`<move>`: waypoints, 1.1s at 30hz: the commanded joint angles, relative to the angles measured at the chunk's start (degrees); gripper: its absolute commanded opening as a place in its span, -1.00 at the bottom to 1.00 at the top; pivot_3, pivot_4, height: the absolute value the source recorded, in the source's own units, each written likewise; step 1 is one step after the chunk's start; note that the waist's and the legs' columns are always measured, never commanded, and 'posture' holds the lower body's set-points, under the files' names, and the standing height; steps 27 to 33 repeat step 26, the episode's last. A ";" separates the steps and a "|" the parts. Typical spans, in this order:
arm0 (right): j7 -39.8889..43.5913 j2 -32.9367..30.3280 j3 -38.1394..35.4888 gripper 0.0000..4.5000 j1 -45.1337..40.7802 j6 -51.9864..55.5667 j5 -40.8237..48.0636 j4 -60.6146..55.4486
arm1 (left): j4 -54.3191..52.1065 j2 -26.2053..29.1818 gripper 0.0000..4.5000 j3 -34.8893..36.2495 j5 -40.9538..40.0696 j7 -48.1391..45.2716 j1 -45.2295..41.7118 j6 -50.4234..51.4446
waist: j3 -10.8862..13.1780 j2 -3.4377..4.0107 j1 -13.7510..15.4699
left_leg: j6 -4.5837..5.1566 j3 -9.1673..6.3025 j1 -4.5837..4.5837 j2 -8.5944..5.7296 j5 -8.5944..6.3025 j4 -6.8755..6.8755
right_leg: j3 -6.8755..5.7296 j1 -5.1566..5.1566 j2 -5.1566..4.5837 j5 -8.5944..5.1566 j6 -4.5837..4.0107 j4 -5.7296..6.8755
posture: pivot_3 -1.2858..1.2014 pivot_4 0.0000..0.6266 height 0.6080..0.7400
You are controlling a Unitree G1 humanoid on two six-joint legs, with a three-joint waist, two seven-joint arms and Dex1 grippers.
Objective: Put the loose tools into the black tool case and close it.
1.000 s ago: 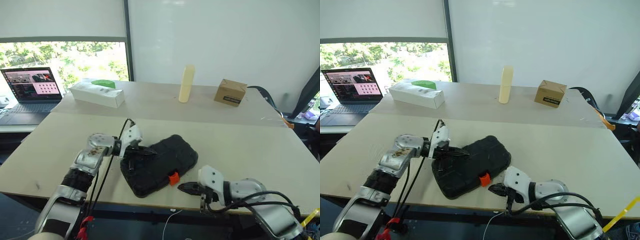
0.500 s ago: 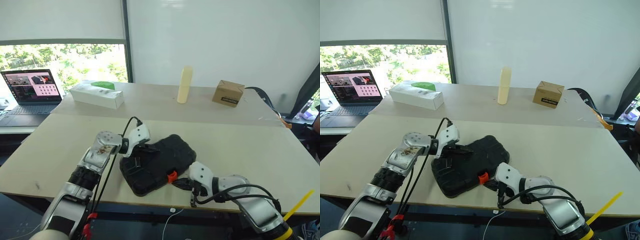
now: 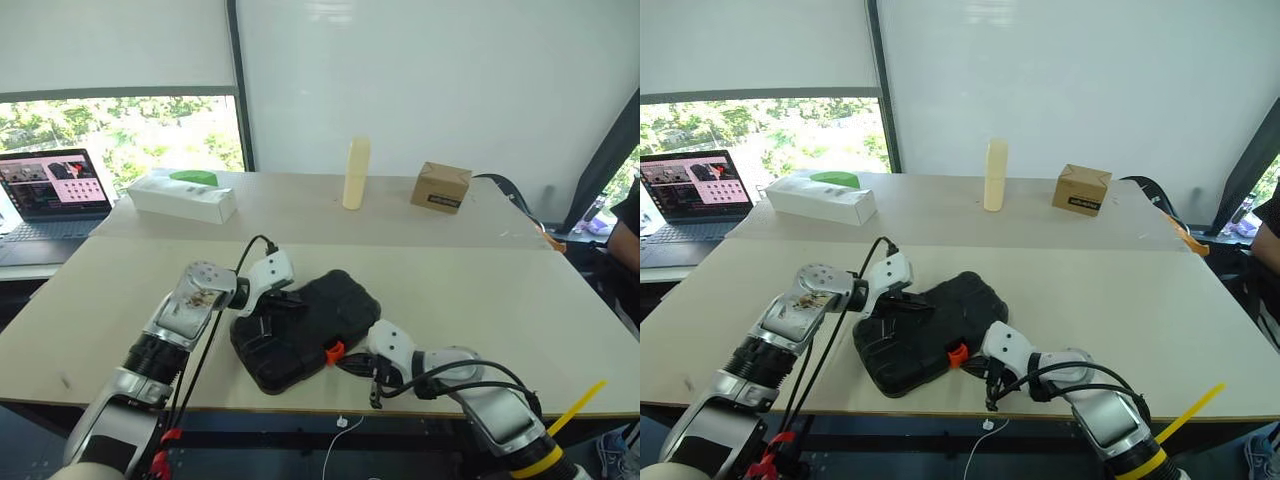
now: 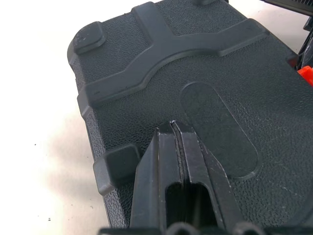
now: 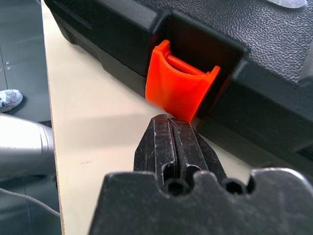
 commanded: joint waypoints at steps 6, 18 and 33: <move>-0.92 1.16 -3.46 -1.00 -3.08 -3.23 0.60 -1.98 | 3.12 1.23 -0.99 -2.40 1.56 -0.21 7.58 1.83 | -0.08 0.03 -0.16 | 0.00 0.08 0.03 0.06 -0.01 -0.05 | 0.23 -0.07 0.14 0.05 -0.07 0.00 | 0.03 -0.52 1.00; 7.50 -9.97 -25.87 0.00 17.67 -13.99 12.24 -9.90 | 4.51 11.32 0.01 24.91 -11.73 -1.82 20.63 -23.39 | -0.06 0.09 -0.26 | -0.06 0.16 0.04 0.10 -0.05 -0.94 | 0.36 -0.38 0.27 0.05 -0.65 -0.34 | 0.03 -0.52 1.00; 17.44 -12.35 -36.24 0.97 21.46 -29.32 17.77 4.54 | 7.39 16.02 0.98 30.25 -9.63 1.17 32.39 -35.53 | 0.28 -0.18 0.92 | -0.07 0.18 -0.04 0.08 -0.11 -0.94 | 0.14 -0.37 -0.03 -0.02 -0.54 -0.43 | 0.03 -0.52 1.00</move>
